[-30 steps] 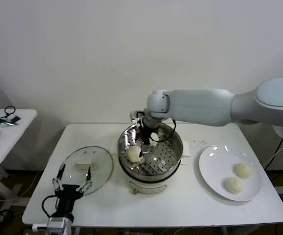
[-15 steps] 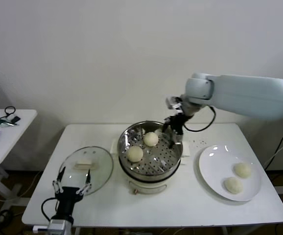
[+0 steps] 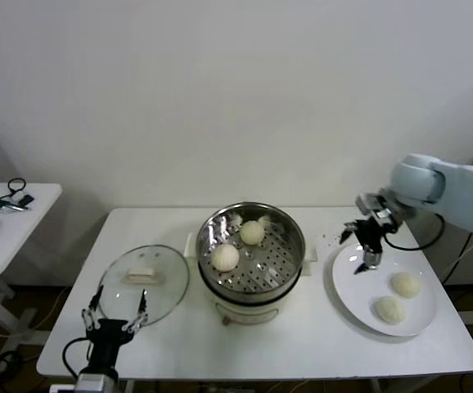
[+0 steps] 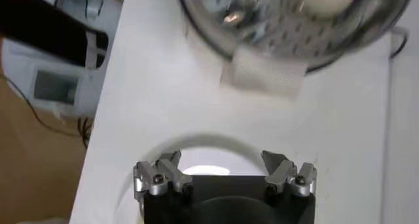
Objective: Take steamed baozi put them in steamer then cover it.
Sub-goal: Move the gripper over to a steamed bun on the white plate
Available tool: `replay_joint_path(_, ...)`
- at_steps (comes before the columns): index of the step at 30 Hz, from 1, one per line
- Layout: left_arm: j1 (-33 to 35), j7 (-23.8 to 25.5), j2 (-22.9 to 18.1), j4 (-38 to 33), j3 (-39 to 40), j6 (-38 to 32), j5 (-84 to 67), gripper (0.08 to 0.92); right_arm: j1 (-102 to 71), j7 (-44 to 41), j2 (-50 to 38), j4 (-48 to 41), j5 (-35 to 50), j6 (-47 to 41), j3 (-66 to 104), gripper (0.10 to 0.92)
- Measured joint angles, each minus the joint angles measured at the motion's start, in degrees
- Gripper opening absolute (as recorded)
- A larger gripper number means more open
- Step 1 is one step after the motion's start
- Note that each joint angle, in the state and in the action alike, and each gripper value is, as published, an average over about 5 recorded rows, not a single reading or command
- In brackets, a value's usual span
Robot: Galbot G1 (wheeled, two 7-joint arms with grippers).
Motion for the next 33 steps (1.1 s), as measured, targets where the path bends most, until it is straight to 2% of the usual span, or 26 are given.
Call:
replay_joint_path(7,0.59,-0.12,-0.57,-0.01,0.07,0.04,0.68,0.823,-11.35,-0.48,-3.35,-2.66,-8.64,1.92,7.5,0.823)
replay_joint_path(15,0.73,-0.32,-0.88,0.45,-0.3,0.1,1.1,0.823,-20.53,-1.08,-3.39,-7.41,-14.72,3.09,13.5,0.823)
replay_joint_path(33,-0.24,-0.6,-1.02,1.73,-0.23,0.37,1.92,0.823,-27.95,-1.2,0.22,-13.45,-18.22,4.23,18.56,0.823)
